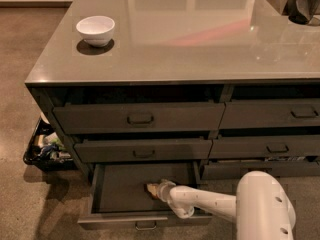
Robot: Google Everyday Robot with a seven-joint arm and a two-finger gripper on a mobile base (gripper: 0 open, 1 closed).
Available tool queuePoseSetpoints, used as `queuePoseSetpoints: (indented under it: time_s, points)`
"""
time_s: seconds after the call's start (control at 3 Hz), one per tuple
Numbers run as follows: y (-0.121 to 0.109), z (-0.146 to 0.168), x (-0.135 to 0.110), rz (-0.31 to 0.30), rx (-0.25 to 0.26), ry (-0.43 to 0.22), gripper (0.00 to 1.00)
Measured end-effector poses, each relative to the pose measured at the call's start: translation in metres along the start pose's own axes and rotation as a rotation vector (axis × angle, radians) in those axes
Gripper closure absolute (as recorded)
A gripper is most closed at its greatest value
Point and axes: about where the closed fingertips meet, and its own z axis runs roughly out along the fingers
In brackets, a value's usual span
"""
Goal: Place apple into bottom drawer
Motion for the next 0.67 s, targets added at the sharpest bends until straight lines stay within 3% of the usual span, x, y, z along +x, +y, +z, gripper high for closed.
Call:
queuePoseSetpoints:
  time_s: [0.33,0.67]
  points:
    - [0.0,0.0,0.0,0.0,0.0,0.0,0.0]
    - [0.0,0.0,0.0,0.0,0.0,0.0,0.0]
